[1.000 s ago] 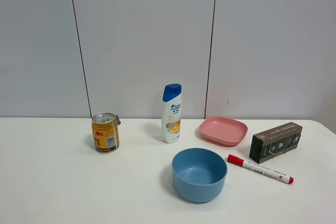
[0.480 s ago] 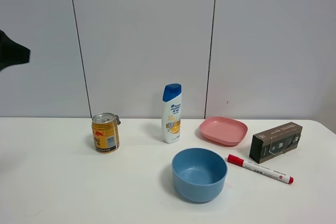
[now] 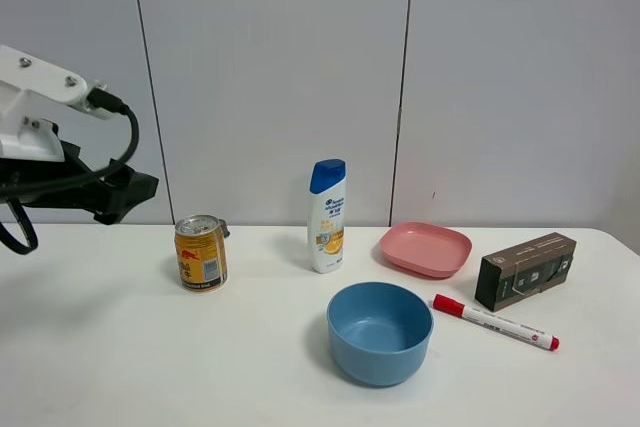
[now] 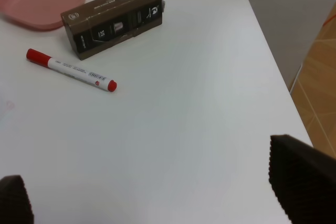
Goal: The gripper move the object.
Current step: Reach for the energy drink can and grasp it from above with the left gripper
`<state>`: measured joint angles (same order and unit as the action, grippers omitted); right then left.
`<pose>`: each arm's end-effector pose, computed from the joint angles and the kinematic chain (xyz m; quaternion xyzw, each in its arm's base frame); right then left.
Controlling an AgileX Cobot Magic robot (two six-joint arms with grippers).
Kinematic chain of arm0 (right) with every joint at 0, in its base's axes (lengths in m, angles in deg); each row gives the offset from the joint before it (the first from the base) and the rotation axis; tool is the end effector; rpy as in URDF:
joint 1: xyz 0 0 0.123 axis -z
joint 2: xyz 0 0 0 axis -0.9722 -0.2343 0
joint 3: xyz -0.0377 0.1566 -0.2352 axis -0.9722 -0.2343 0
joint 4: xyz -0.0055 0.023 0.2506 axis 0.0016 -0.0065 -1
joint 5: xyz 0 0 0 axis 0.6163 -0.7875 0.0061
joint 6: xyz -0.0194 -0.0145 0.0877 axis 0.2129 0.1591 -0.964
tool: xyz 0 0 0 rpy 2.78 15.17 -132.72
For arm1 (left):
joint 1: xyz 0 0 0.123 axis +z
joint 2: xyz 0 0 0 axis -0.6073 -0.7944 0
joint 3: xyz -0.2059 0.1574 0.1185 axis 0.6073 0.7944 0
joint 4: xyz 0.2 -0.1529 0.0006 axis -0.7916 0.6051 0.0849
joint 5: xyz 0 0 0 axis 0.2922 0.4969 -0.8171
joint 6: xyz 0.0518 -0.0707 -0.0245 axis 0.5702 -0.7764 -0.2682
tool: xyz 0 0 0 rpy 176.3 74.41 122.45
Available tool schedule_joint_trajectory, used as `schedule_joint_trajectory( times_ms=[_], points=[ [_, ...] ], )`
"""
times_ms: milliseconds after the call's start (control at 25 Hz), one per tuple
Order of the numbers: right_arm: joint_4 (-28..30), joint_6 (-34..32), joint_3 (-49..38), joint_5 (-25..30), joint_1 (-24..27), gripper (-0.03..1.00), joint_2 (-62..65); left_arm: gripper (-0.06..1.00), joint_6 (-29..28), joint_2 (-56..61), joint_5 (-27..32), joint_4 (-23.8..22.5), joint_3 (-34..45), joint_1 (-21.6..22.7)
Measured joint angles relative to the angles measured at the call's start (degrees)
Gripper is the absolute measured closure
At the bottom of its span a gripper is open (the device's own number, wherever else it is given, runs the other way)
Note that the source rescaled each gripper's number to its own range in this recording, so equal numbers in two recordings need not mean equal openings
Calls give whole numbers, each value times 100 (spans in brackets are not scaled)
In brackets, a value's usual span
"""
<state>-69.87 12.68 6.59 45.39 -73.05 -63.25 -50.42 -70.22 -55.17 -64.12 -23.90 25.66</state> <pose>-0.0050 0.0064 0.2770 -0.0050 0.8531 0.0050 0.5217 0.2777 -0.0662 0.2008 0.2175 0.7660 -0.0144 0.6048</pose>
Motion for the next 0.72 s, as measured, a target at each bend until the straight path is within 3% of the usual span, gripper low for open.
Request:
schedule_joint_trajectory(
  times_ms=[320, 720],
  points=[
    [0, 0, 0, 0, 0, -3, 0, -6, -385, -747, -834, -261, -21, 0],
    [0, 0, 0, 0, 0, -3, 0, -6, -1324, -1658, -923, -630, -890, 0]
  ],
)
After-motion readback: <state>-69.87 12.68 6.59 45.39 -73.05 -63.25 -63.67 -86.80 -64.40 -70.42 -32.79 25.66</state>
